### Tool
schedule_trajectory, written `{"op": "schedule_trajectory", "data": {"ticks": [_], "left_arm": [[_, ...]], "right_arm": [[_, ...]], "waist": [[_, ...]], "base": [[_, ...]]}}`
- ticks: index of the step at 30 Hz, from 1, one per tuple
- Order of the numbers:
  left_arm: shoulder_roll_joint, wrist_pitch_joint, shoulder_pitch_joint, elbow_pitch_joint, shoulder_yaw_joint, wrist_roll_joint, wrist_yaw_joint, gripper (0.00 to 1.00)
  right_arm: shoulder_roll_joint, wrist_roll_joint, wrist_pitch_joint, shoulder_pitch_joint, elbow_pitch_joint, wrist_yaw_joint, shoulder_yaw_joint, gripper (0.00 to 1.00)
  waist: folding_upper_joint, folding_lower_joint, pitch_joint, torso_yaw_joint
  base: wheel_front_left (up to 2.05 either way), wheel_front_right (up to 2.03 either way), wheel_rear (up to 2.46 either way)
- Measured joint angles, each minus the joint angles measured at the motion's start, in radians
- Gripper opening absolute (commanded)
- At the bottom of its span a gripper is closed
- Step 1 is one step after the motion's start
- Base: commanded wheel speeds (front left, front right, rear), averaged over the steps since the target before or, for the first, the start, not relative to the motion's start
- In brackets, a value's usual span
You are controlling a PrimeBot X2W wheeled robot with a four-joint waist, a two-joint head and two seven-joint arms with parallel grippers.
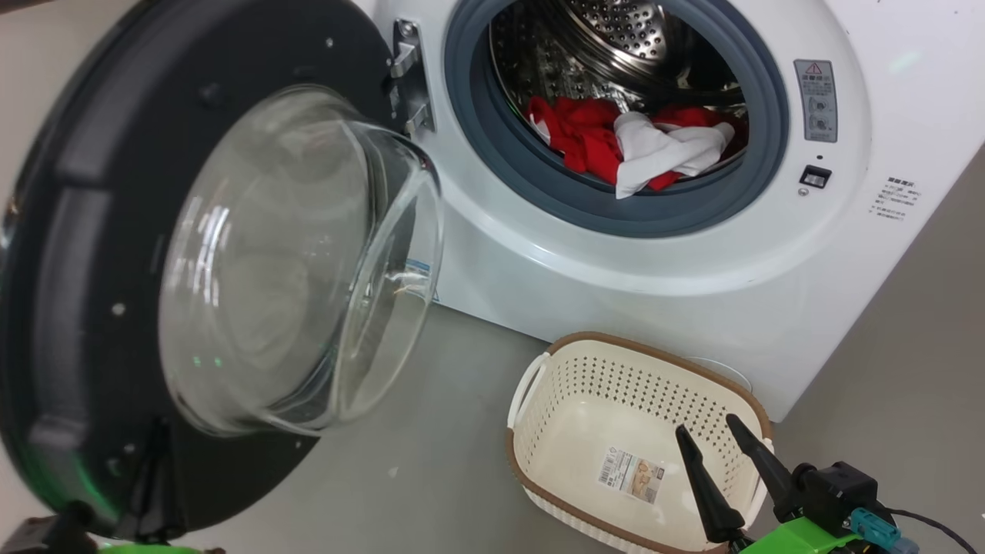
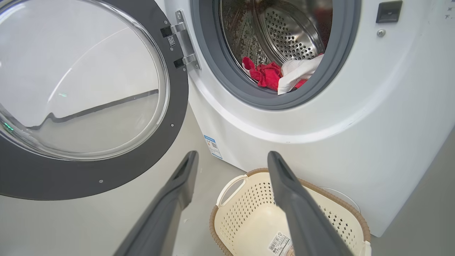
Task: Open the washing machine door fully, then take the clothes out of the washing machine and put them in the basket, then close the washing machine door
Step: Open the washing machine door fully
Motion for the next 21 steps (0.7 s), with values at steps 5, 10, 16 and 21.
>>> {"op": "schedule_trajectory", "data": {"ticks": [5,10,16,21], "left_arm": [[0.011,0.0,-0.041,0.044,0.069,0.018,-0.011,0.0],[0.024,0.0,-0.089,0.089,0.124,0.028,-0.013,0.0],[0.035,0.0,-0.155,0.141,0.204,0.038,-0.022,0.0],[0.051,0.0,-0.201,0.182,0.257,0.054,-0.022,0.0]], "right_arm": [[-0.004,0.0,0.0,-0.012,0.0,0.0,-0.001,1.0],[-0.01,-0.007,0.0,-0.016,-0.001,0.0,-0.006,1.0],[-0.012,-0.009,0.0,-0.023,-0.001,0.0,-0.007,1.0],[-0.017,-0.016,0.0,-0.044,-0.002,0.0,-0.007,1.0]], "waist": [[0.0,0.0,0.015,-0.016],[0.0,0.0,0.032,-0.026],[0.0,0.0,0.054,-0.036],[0.0,0.0,0.075,-0.046]], "base": [[0.0,0.0,0.0],[0.0,0.0,0.0],[0.0,0.0,0.0],[0.0,0.0,0.0]]}}
